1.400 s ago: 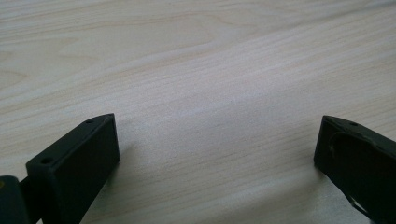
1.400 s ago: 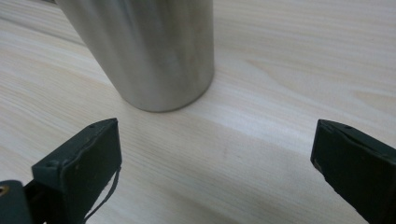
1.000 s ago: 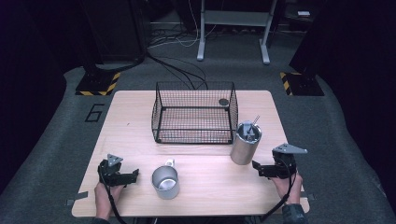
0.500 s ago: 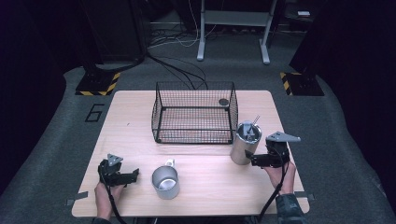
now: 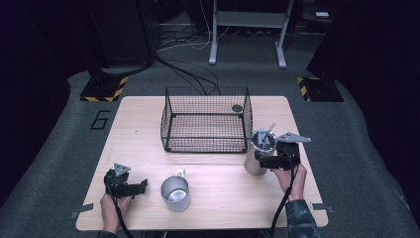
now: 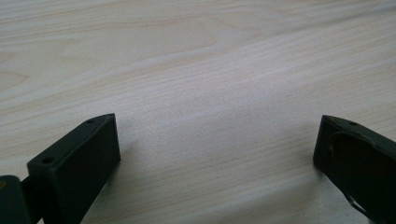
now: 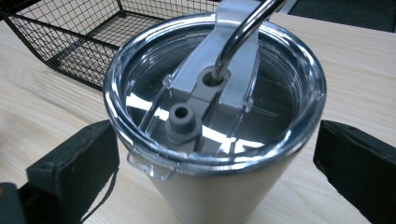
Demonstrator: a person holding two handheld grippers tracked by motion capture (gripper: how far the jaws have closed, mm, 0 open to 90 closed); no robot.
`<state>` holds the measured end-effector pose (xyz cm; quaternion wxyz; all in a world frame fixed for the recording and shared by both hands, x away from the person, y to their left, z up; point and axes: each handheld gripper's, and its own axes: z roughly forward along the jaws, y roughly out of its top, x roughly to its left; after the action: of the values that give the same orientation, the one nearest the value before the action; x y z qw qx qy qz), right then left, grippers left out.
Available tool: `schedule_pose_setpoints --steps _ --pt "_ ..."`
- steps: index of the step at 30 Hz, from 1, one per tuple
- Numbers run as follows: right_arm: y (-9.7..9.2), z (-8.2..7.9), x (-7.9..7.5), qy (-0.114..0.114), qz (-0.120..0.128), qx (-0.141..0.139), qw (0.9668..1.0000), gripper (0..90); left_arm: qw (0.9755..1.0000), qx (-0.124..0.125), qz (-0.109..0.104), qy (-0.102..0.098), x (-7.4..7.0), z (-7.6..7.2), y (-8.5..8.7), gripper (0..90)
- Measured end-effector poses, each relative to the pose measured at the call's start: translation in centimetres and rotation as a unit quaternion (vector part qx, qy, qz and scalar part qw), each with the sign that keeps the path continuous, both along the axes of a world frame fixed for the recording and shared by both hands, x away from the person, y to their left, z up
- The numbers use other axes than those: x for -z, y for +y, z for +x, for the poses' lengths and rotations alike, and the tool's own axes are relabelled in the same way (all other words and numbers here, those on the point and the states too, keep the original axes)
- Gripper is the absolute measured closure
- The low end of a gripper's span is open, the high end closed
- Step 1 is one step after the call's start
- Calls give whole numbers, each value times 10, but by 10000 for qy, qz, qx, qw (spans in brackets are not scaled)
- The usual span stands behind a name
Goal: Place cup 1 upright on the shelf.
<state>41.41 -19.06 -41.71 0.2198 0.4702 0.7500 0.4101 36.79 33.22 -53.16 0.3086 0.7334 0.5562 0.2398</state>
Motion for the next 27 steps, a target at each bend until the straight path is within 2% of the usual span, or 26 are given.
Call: schedule_pose_setpoints --steps 9,16,27 --pt "9 8 -6 38 -139 106 9998 0 10000 12 -7 43 -1 0 0 5" --pt "15 14 -8 71 -274 130 9995 0 10000 -9 -15 -3 0 0 0 5" --pt "21 21 -11 167 -323 194 9992 25 10000 -8 -17 -4 0 0 0 5"
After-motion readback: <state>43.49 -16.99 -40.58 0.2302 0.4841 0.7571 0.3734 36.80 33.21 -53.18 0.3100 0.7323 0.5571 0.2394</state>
